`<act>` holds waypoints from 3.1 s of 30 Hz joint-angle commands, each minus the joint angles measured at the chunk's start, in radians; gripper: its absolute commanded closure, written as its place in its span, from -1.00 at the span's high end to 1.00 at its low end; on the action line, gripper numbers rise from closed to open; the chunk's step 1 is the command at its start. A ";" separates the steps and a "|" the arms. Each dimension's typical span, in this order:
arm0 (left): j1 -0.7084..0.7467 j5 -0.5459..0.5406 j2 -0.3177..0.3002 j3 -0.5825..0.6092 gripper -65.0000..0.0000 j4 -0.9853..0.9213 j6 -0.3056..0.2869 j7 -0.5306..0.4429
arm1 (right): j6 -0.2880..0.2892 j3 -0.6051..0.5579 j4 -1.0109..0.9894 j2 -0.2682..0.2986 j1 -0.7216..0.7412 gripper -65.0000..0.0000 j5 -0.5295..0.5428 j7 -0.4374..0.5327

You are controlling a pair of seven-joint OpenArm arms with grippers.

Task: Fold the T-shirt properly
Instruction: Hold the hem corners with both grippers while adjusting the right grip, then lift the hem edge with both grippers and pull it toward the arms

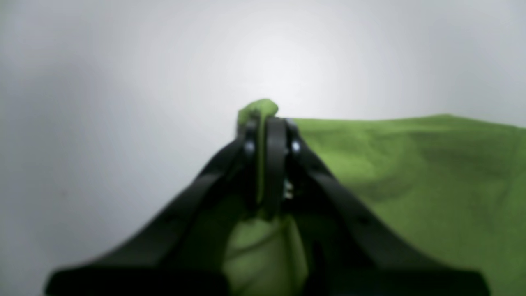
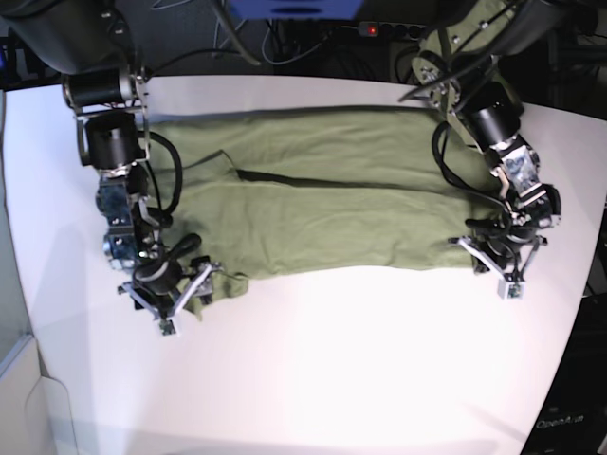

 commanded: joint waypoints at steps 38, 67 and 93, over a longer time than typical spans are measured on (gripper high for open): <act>0.030 -0.017 -0.006 0.004 -0.95 0.129 -0.003 -0.025 | 0.008 0.009 0.424 0.036 -0.189 -0.98 0.009 0.045; 0.266 -0.017 0.119 0.000 -0.95 0.499 -0.003 -0.025 | 0.008 0.174 0.964 0.094 -0.715 -0.99 0.005 0.049; 0.242 -0.014 0.113 0.008 -0.95 0.488 -0.003 -0.025 | 0.272 0.126 0.322 0.066 -0.026 -0.39 0.006 -0.328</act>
